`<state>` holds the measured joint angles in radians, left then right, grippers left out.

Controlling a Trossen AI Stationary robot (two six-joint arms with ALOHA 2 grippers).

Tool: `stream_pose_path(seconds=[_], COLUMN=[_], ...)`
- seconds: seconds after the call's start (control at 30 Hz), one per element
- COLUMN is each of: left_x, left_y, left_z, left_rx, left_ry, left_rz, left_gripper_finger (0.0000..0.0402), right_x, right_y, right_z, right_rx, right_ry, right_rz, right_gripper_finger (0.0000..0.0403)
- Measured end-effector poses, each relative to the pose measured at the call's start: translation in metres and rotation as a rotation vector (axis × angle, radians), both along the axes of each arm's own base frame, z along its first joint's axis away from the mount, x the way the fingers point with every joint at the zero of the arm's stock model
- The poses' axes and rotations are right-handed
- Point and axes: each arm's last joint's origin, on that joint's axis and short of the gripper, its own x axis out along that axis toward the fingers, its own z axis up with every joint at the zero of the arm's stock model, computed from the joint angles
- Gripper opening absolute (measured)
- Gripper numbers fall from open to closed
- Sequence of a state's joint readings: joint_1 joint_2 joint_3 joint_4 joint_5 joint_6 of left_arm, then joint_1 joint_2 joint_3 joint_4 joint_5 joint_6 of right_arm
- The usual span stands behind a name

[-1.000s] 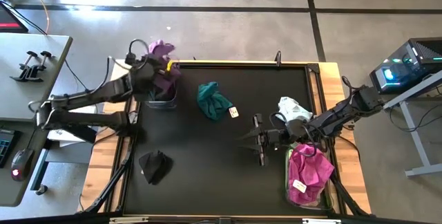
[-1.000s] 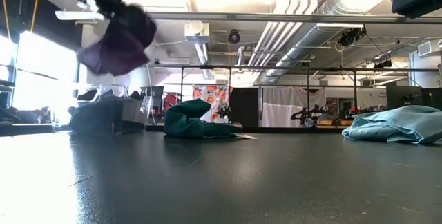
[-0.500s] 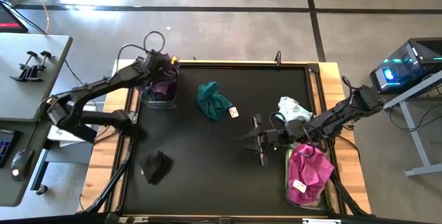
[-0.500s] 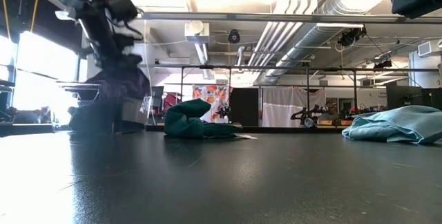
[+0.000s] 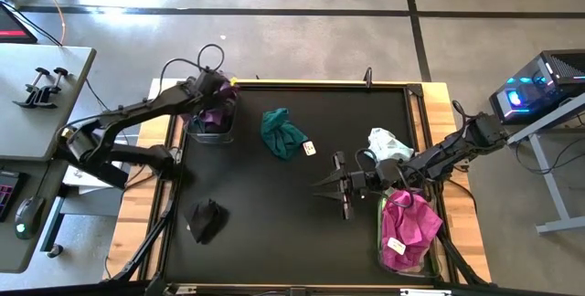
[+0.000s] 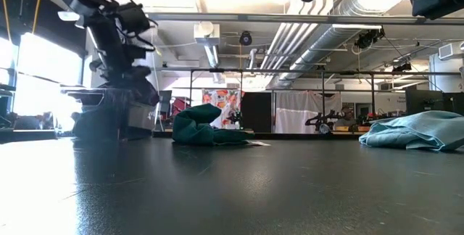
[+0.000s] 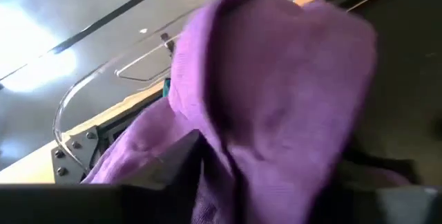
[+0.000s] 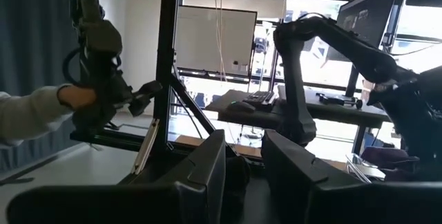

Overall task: Sort towels by color in basket
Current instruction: Put the purple towel into the top transparent bin

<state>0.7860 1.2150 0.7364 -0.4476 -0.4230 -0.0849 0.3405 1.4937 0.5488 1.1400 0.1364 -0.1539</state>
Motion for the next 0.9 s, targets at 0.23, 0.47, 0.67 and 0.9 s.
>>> stream_pose_path(seconds=[0.23,0.47,0.67,0.9], left_x=[-0.02,-0.026,-0.011,0.003], left_y=[-0.025,-0.037,-0.012,0.018], left_z=[0.038,0.075,0.062,-0.001], left_rx=[-0.094,0.023,0.126,-0.027], left_ry=[-0.115,-0.221,-0.253,-0.147], left_rz=[0.002,-0.049,-0.106,-0.031], left_gripper_finger=[0.0228,0.0229,0.0208,0.0152], right_x=[0.0,0.0,0.0,0.0], right_y=[0.0,-0.001,-0.002,-0.002], right_z=[0.0,0.0,0.0,0.0], right_rx=[0.0,0.009,0.009,0.016], right_ry=[0.001,0.003,0.003,0.004], right_rz=[-0.001,-0.047,-0.054,-0.053], right_gripper_finger=[0.0094,0.0094,0.0094,0.0094])
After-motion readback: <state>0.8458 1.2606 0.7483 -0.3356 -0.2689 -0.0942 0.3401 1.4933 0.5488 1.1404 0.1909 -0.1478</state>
